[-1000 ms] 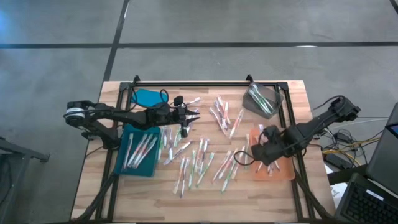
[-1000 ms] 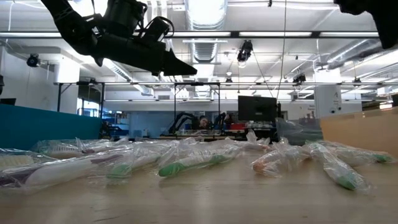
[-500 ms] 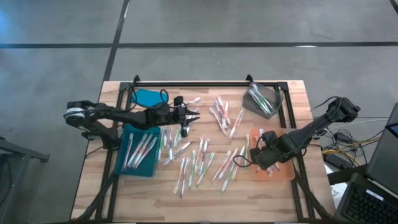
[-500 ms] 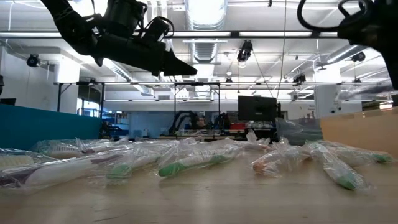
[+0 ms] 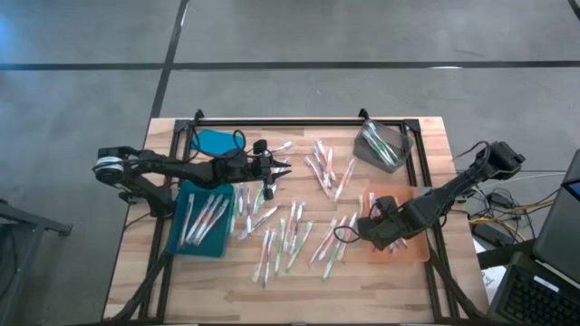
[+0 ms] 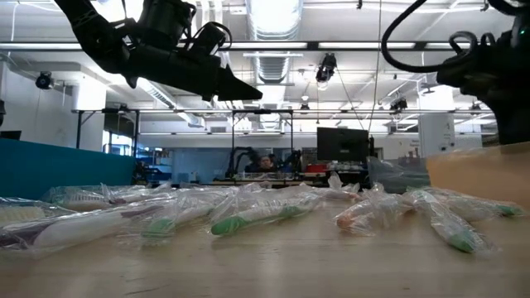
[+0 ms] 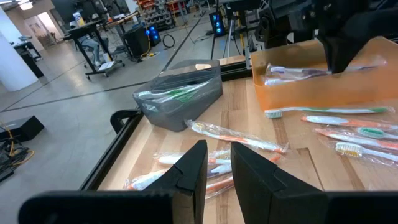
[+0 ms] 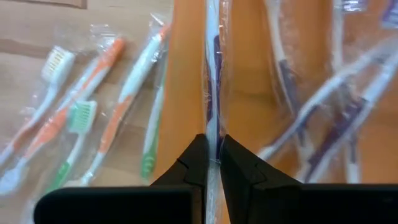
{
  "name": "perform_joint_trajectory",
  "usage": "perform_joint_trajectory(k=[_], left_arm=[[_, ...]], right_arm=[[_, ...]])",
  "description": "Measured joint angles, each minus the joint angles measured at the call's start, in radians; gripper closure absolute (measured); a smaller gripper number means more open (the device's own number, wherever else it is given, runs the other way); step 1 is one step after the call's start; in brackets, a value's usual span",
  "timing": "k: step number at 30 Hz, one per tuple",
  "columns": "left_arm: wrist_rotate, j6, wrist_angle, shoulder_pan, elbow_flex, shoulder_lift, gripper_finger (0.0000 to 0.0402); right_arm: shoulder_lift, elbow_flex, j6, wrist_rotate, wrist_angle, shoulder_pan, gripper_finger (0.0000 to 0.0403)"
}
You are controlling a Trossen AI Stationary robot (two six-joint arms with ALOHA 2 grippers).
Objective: Pick & Place Toothbrushes
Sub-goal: Put the purple toothbrush into the orange bin
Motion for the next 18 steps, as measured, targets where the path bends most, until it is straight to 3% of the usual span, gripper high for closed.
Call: perform_joint_trajectory(k=[8,18], left_arm=[[0.0,-0.001,0.0,0.0,0.0,0.0,0.0327],[0.0,-0.003,0.0,0.0,0.0,0.0,0.0327]], right_arm=[[0.052,-0.046,0.023,-0.007,0.031,0.0,0.0383],[0.118,-0.047,0.008,-0.116,0.002,0.0,0.0383]])
